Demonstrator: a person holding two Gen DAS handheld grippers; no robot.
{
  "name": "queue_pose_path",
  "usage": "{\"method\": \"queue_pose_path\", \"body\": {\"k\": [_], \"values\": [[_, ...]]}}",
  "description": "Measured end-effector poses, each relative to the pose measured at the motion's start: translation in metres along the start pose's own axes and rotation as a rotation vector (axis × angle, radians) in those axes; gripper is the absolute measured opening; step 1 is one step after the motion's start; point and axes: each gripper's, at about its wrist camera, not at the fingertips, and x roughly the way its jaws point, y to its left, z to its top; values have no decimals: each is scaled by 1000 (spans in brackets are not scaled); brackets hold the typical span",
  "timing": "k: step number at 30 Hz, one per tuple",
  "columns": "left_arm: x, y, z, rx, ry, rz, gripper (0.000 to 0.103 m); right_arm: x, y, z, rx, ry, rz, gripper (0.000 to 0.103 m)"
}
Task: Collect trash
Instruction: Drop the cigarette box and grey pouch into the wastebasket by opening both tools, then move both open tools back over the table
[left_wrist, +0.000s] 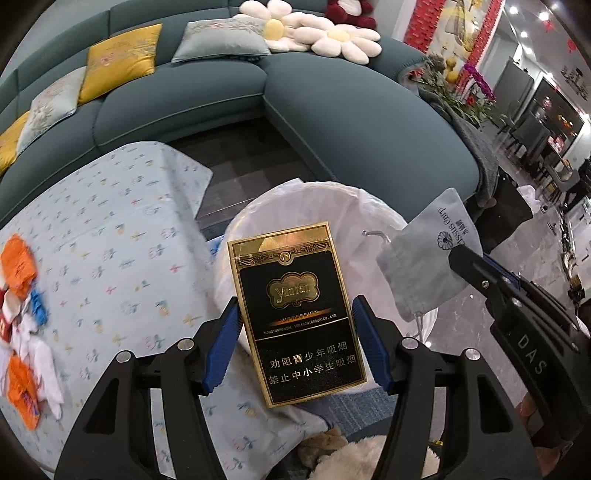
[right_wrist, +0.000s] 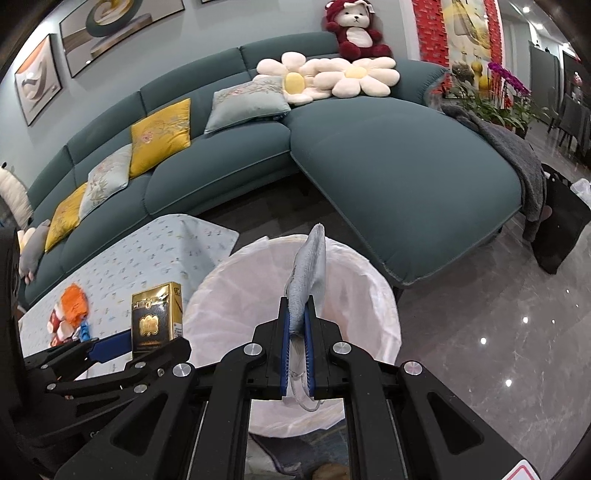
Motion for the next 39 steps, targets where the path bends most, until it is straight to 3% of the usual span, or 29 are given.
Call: {"method": "queue_pose_path", "body": {"k": [7, 9, 14, 30, 39], "values": [[14, -1, 12, -1, 8, -35, 60, 12, -1, 12, 1, -3, -6, 7], [14, 0, 13, -9, 10, -36, 72, 14, 1, 15, -3, -3, -5, 11], [9, 8, 15, -32, -12, -28, 76, 14, 7, 18, -13, -11, -14, 18], [-42, 48, -5, -112, -86, 34, 76, -18, 46, 12, -53, -50, 2, 54], [-79, 80, -26, -170, -131, 90, 77, -39, 84, 1, -105, -55, 31, 60]]}}
